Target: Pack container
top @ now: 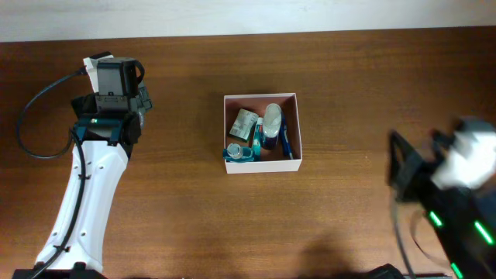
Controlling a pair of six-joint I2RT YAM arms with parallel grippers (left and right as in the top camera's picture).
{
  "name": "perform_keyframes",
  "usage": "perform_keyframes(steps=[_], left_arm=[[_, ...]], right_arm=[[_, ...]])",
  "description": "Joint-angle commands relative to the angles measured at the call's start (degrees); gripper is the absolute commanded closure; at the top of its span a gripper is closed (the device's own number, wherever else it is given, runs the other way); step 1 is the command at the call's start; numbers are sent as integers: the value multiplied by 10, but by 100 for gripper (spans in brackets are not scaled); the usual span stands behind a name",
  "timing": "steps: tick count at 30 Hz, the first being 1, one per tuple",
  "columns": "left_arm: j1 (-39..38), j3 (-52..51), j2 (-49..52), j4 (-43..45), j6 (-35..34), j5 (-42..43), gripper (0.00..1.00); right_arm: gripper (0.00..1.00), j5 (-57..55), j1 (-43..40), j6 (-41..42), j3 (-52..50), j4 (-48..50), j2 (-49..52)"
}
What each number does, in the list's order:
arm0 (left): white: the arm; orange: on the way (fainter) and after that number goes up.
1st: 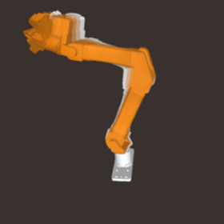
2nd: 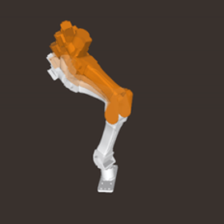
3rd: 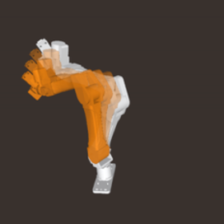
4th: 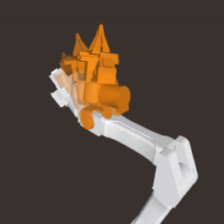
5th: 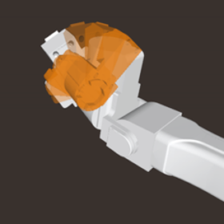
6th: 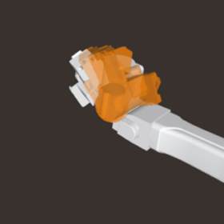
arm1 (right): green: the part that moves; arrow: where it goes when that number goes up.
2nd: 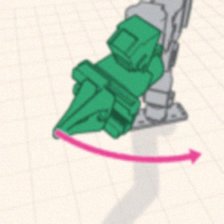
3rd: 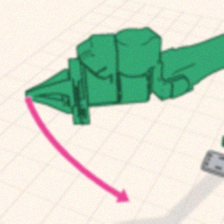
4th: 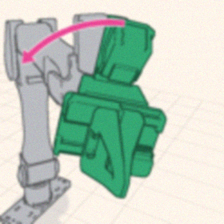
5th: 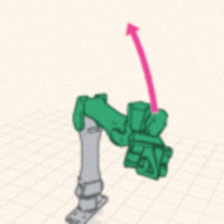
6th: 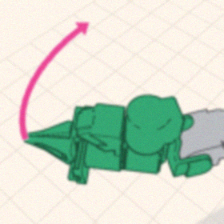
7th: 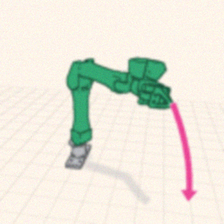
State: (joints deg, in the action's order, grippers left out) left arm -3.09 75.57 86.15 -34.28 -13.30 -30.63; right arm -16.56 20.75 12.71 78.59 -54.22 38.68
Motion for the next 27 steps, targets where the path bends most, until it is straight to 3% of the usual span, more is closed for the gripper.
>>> perform_keyframes(steps=[1,6,9,10,27], left_arm=[[2,4,3,1,-2,0,1],[2,4,3,1,-2,0,1],[2,4,3,1,-2,0,1],[2,4,3,1,-2,0,0],[2,4,3,1,-2,0,1]], right_arm=[[38,-3,-2,-35,-3,-8,-73],[27,-4,-2,-35,-20,-21,-162],[12,-4,-2,-35,-29,-37,-189],[1,-4,-2,-35,-30,-43,-193],[1,-4,-2,-35,-31,-118,-193]])
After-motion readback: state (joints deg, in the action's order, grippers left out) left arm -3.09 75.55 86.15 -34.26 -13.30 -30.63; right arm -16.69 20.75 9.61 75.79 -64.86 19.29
